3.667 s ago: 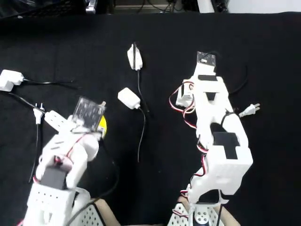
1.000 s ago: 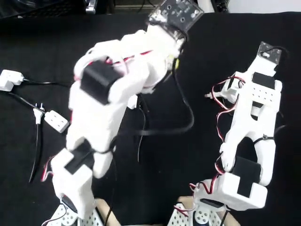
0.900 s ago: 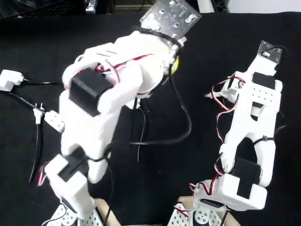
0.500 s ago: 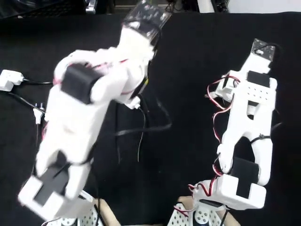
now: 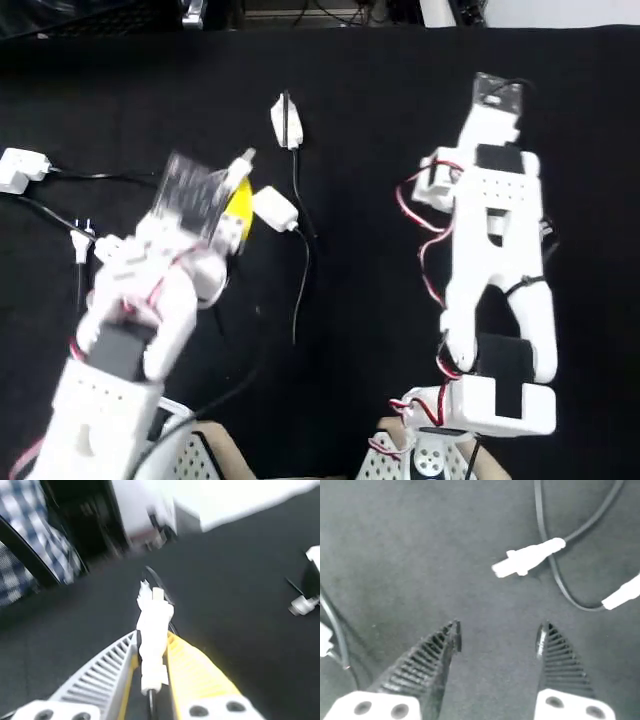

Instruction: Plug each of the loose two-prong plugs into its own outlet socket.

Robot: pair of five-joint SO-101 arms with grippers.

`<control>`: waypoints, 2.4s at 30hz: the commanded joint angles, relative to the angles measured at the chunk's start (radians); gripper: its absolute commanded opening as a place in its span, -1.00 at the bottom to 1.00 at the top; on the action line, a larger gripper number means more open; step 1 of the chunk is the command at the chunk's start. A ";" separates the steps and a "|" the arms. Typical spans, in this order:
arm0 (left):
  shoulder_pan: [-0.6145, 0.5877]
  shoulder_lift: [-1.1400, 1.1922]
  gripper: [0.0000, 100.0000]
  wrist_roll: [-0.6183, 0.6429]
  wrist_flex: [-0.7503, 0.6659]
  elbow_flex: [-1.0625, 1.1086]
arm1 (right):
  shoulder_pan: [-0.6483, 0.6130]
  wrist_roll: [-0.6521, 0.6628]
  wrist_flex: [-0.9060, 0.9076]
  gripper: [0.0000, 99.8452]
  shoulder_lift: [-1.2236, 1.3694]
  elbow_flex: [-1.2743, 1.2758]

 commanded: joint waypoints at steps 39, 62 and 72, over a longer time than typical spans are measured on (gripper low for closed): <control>0.226 -0.546 -0.94 -0.015 -0.149 0.638 | -0.543 0.229 0.591 -0.84 -0.047 -0.633; 0.231 -0.554 -0.94 -0.018 -0.133 0.638 | -0.678 0.233 0.601 -0.88 -0.094 -0.473; 0.232 -0.554 -0.94 -0.018 -0.129 0.638 | -0.786 0.273 0.601 -0.88 -0.232 -0.348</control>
